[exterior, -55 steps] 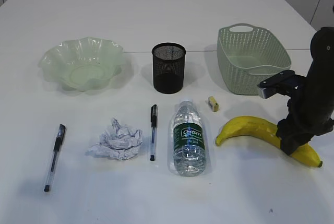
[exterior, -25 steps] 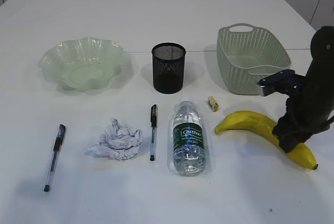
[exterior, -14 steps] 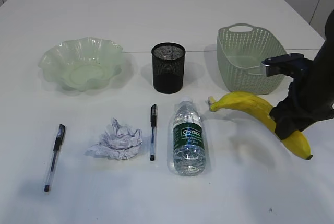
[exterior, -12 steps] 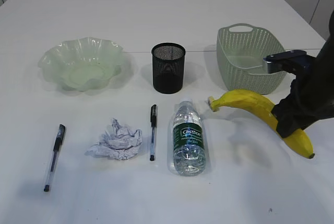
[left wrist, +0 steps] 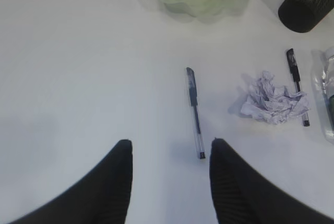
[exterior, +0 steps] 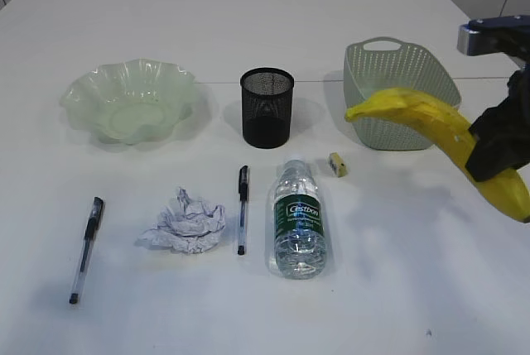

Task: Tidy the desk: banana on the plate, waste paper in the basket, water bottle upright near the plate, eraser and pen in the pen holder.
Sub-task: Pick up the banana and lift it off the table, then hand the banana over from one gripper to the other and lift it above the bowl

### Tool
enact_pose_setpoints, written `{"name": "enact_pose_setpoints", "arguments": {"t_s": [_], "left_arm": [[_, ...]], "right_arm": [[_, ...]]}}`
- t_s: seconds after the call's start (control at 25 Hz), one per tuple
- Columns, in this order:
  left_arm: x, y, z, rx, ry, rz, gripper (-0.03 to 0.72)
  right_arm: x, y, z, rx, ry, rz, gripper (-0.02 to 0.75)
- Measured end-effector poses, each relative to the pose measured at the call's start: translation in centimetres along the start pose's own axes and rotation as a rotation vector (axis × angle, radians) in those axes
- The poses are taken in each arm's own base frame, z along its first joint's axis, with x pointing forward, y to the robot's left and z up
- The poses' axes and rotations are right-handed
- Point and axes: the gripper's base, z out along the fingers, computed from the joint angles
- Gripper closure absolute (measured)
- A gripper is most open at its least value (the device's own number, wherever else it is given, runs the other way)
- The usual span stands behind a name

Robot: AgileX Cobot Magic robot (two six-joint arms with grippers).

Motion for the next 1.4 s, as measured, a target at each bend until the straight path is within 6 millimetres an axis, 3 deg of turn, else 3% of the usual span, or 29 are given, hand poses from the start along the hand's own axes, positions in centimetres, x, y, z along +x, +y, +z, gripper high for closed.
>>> {"name": "enact_pose_setpoints", "arguments": {"t_s": [0.28,0.52,0.72,1.08,1.28,1.4], "left_arm": [[-0.2,-0.2,0.0,0.021,-0.019,0.054,0.348],[-0.1,-0.6,0.0,0.067,-0.011,0.034,0.348],[0.0,-0.9,0.0,0.101,-0.002,0.01,0.348],[0.4,-1.1,-0.1,0.118,0.043,0.0,0.348],[0.3,-1.1,-0.1,0.123,0.038,-0.003,0.344],[-0.1,-1.4,-0.1,0.151,-0.011,-0.027,0.289]], "right_arm": [[1.7,1.5,-4.7,-0.025,-0.093,0.021,0.466],[1.9,4.0,-6.7,-0.202,-0.194,0.016,0.466],[1.8,6.4,-6.8,-0.255,-0.196,-0.068,0.466],[1.2,12.6,-6.7,-0.331,-0.273,-0.259,0.466],[1.2,13.6,-6.8,-0.374,-0.29,-0.26,0.466],[1.1,13.6,-6.8,-0.373,-0.292,-0.259,0.466]]}}
